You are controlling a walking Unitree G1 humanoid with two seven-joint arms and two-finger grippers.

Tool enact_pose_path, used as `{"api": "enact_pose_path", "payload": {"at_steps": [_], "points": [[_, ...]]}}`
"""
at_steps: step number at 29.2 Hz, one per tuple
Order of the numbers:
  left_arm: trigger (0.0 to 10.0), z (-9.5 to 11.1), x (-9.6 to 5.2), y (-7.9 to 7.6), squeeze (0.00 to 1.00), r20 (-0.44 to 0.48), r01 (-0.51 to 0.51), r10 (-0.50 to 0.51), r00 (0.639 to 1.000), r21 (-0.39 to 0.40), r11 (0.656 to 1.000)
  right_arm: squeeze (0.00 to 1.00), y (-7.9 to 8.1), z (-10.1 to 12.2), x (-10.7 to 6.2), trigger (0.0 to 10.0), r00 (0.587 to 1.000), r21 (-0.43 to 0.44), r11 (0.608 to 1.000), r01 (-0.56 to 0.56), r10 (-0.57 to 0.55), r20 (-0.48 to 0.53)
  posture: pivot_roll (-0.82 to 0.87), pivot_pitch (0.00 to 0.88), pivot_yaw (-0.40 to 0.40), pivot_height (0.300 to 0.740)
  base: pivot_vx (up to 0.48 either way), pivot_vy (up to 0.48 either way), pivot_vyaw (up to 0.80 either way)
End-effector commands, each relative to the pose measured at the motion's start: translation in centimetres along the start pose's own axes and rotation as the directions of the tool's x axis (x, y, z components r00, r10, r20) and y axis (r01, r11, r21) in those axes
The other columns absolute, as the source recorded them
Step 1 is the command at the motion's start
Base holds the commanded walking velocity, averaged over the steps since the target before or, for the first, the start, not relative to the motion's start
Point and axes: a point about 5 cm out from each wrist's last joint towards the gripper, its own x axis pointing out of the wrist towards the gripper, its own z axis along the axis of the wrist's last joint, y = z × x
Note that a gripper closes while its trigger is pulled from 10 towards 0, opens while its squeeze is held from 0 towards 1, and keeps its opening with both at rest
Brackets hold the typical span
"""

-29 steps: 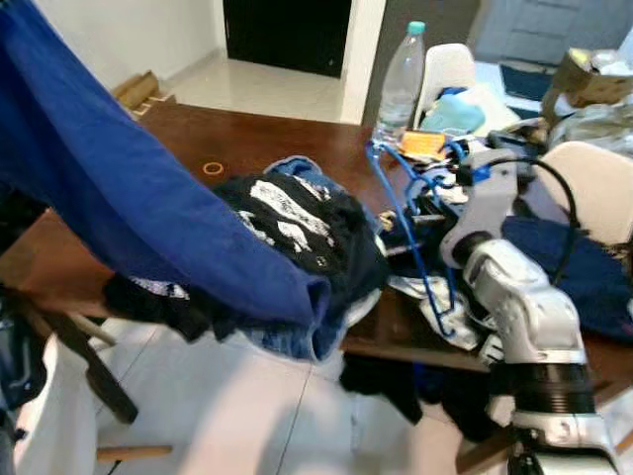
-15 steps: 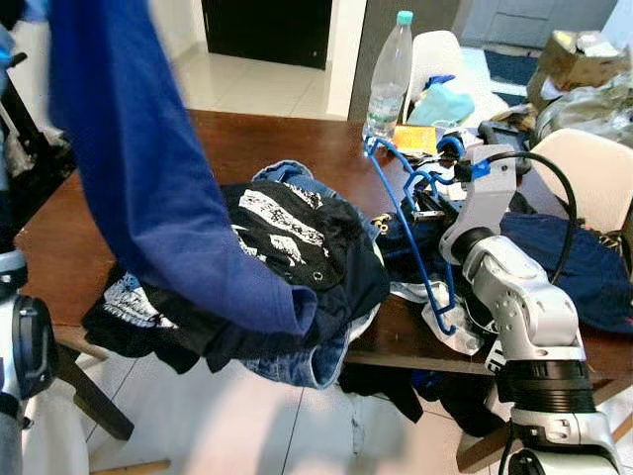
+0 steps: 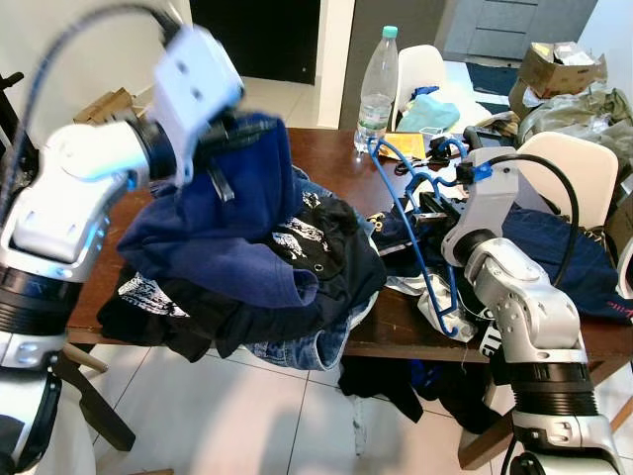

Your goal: Hang hanger

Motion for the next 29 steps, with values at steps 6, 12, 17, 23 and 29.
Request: {"api": "enact_pose_path", "payload": {"at_steps": [6, 12, 17, 23, 29], "points": [[10.0, -1.3, -0.3, -3.0, 1.0, -0.018, 0.123, -0.124, 0.992, -0.052, 0.991, 0.0, -0.3, -0.1, -0.2, 10.0, 1.0, -0.01, 1.0, 0.016, -0.016, -0.008, 0.1, 0.088, -0.024, 0.74, 0.0, 0.0, 0.0], [10.0, 1.0, -1.5, -3.5, 1.0, 0.156, 0.196, -0.173, 0.972, -0.144, 0.97, 0.0, -0.3, -0.1, -0.2, 10.0, 1.0, -0.014, 1.0, 0.016, -0.016, -0.014, 0.09, 0.095, -0.024, 0.74, 0.0, 0.0, 0.0], [10.0, 2.6, -5.6, 0.1, 1.0, 0.239, 0.122, -0.072, 0.968, -0.198, 0.973, 0.0, -0.5, 0.0, -0.3, 10.0, 1.0, -0.015, 1.0, 0.017, -0.018, -0.009, 0.11, 0.102, -0.032, 0.74, 0.0, 0.0, 0.0], [10.0, 2.7, -8.9, 2.5, 1.0, 0.181, 0.011, 0.023, 0.983, -0.183, 0.983, 0.0, -0.4, 0.1, -0.2, 10.0, 1.0, -0.012, 1.0, 0.012, -0.012, -0.005, 0.12, 0.11, -0.037, 0.74, 0.0, 0.0, 0.0], [10.0, 0.0, -12.4, 4.3, 1.0, -0.07, -0.164, 0.156, 0.985, -0.119, 0.979, 0.0, -0.2, -0.1, -0.2, 10.0, 1.0, -0.01, 1.0, 0.003, -0.003, -0.012, 0.13, 0.119, -0.046, 0.74, 0.0, 0.0, 0.0]]}}
